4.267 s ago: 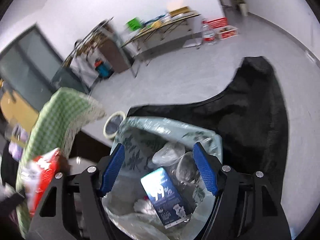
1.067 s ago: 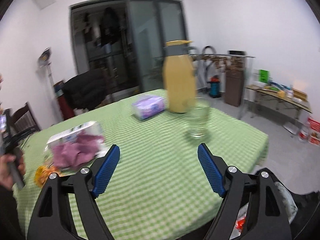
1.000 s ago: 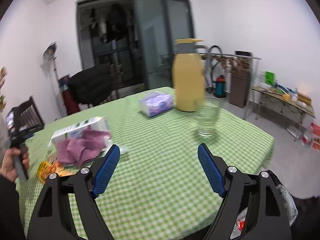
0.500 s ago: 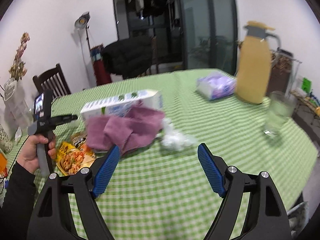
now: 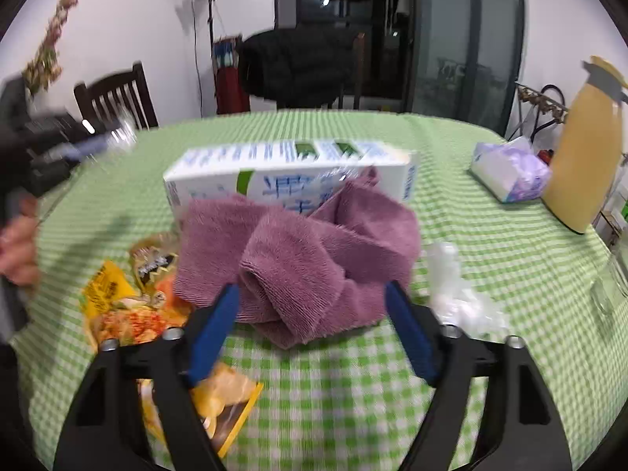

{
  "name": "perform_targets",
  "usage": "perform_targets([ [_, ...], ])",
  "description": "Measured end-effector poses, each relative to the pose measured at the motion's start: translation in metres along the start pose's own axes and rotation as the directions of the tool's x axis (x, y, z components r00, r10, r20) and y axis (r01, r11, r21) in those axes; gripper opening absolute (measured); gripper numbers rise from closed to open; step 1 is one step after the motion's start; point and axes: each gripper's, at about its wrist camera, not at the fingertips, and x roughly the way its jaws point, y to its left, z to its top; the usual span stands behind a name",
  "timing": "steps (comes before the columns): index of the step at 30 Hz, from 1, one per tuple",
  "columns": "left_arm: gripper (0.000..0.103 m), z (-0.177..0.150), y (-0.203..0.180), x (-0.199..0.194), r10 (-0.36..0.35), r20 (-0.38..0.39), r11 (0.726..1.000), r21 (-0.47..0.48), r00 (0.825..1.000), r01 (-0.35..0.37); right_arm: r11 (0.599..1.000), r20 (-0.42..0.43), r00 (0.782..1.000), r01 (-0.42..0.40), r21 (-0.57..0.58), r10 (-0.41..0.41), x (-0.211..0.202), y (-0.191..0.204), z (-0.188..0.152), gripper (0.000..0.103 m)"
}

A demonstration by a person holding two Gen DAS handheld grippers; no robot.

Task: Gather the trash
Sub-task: 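Grasp a clear plastic bag with the left tool while the right tool grasps the pink towel, then carry the clear bag and pink towel with both tools over the bin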

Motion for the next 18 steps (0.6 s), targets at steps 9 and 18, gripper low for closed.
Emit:
perform_targets([
  [9, 0.018, -0.005, -0.017, 0.017, 0.068, -0.047, 0.997, 0.029, 0.997, -0.067, 0.997, 0.0, 0.999, 0.037, -0.074, -0.037, -0.021, 0.0, 0.014, 0.012],
  [18, 0.018, -0.011, -0.026, 0.024, 0.135, -0.053, 0.987, 0.091, 0.989, -0.13, 0.986, 0.304, 0.941, 0.164, -0.029, -0.147, -0.173, -0.059, 0.056, 0.012],
])
